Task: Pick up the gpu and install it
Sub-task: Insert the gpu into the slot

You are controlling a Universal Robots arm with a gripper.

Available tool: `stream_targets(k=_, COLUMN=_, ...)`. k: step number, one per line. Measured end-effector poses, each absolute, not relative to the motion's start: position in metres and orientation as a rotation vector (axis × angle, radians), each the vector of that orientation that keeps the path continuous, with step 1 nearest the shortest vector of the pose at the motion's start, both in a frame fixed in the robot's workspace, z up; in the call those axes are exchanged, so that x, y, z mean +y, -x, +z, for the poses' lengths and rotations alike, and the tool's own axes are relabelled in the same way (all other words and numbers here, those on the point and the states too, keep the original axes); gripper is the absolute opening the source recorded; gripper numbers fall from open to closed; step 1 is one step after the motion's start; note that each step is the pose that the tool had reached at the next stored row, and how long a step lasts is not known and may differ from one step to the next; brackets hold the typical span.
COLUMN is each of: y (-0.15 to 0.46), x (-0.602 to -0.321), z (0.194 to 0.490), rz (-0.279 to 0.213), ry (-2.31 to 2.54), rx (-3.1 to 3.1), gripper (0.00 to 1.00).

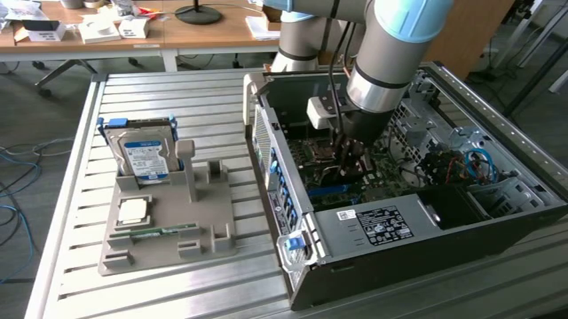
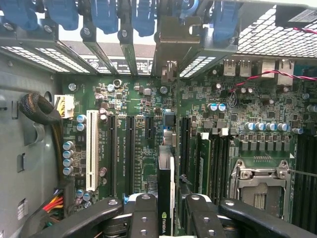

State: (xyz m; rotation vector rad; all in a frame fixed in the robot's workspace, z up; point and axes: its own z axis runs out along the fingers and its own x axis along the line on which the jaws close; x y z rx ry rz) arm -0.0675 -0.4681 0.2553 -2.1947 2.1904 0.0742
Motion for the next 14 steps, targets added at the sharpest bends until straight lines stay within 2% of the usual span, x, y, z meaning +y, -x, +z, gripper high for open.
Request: stream_targets(k=14, y=0.0675, x=-0.4681, z=0.2544, rz=0.074, ry=2.196, rx=2.189, gripper=0.26)
